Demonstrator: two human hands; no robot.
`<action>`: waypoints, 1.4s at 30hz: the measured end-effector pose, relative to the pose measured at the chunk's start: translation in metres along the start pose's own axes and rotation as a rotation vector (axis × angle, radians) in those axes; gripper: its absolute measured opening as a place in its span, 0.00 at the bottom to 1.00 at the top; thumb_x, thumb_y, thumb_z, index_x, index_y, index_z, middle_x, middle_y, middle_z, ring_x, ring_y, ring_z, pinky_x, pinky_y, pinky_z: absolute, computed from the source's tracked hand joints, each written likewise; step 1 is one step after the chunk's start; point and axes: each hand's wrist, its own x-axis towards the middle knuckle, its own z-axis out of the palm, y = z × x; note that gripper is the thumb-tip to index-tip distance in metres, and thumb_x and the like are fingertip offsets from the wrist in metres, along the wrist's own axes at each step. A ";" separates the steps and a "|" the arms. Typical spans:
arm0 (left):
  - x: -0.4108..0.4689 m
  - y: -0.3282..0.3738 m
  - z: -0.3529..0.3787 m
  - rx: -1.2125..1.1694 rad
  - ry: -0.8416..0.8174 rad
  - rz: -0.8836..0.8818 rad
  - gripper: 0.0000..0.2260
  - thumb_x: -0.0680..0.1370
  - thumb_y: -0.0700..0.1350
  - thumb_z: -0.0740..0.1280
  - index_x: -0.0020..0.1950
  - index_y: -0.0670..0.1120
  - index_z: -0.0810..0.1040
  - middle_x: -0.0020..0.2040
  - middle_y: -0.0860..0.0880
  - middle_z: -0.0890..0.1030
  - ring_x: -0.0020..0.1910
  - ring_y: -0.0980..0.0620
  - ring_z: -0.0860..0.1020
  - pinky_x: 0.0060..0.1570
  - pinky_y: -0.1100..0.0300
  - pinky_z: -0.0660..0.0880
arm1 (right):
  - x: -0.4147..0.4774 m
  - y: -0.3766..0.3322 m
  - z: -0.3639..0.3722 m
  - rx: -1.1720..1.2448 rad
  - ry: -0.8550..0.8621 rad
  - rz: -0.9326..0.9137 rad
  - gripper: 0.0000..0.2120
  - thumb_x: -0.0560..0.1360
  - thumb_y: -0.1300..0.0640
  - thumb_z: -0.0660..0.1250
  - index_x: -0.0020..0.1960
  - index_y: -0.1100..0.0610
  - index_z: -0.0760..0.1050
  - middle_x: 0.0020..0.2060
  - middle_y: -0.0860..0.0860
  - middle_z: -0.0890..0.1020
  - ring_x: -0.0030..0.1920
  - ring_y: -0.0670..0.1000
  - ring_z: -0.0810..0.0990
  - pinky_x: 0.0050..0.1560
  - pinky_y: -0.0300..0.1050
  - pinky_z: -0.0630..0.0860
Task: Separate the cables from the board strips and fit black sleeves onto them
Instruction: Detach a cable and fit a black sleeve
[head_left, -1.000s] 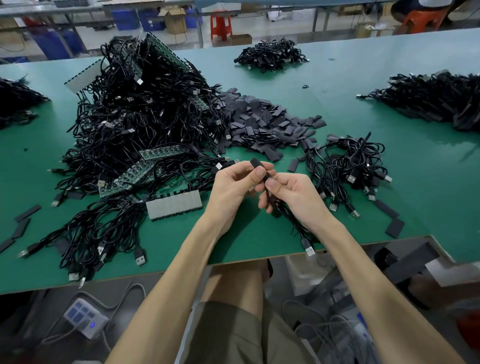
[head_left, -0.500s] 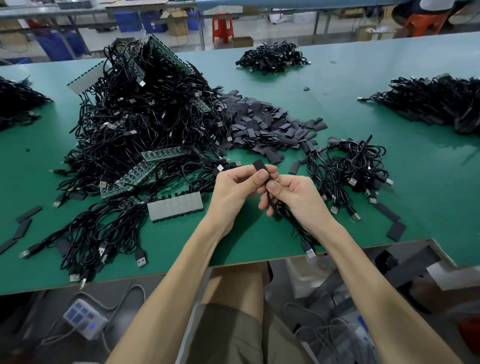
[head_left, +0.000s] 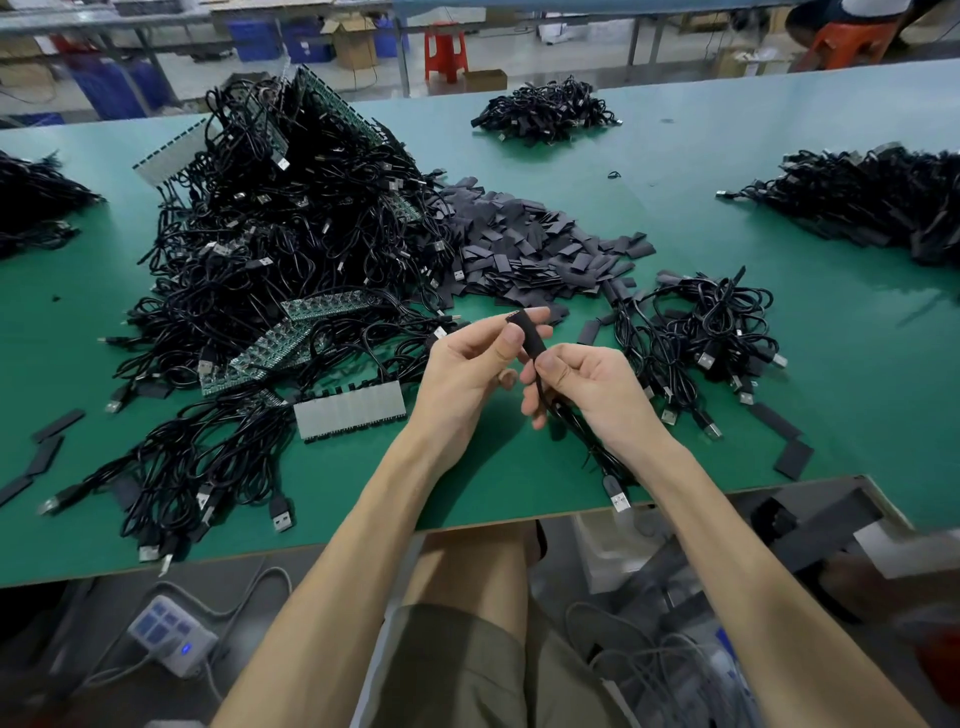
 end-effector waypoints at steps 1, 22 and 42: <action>0.000 -0.001 0.001 -0.003 0.003 -0.001 0.19 0.75 0.59 0.72 0.61 0.50 0.85 0.55 0.46 0.86 0.42 0.52 0.80 0.49 0.43 0.66 | 0.000 0.000 0.000 0.006 -0.006 -0.001 0.13 0.80 0.53 0.64 0.44 0.61 0.81 0.32 0.54 0.84 0.29 0.52 0.80 0.36 0.40 0.78; 0.001 -0.006 0.002 -0.042 -0.013 -0.006 0.16 0.79 0.52 0.71 0.59 0.42 0.84 0.40 0.31 0.73 0.29 0.44 0.72 0.39 0.23 0.66 | -0.001 0.000 0.003 0.003 0.003 0.006 0.12 0.79 0.55 0.65 0.45 0.63 0.80 0.32 0.55 0.84 0.28 0.54 0.80 0.34 0.41 0.78; 0.004 -0.009 0.004 0.267 0.116 0.046 0.10 0.82 0.47 0.69 0.57 0.43 0.85 0.40 0.52 0.84 0.38 0.57 0.77 0.39 0.69 0.71 | 0.001 0.009 0.000 -0.167 0.231 0.018 0.07 0.81 0.55 0.70 0.47 0.56 0.83 0.34 0.50 0.86 0.33 0.46 0.79 0.36 0.39 0.74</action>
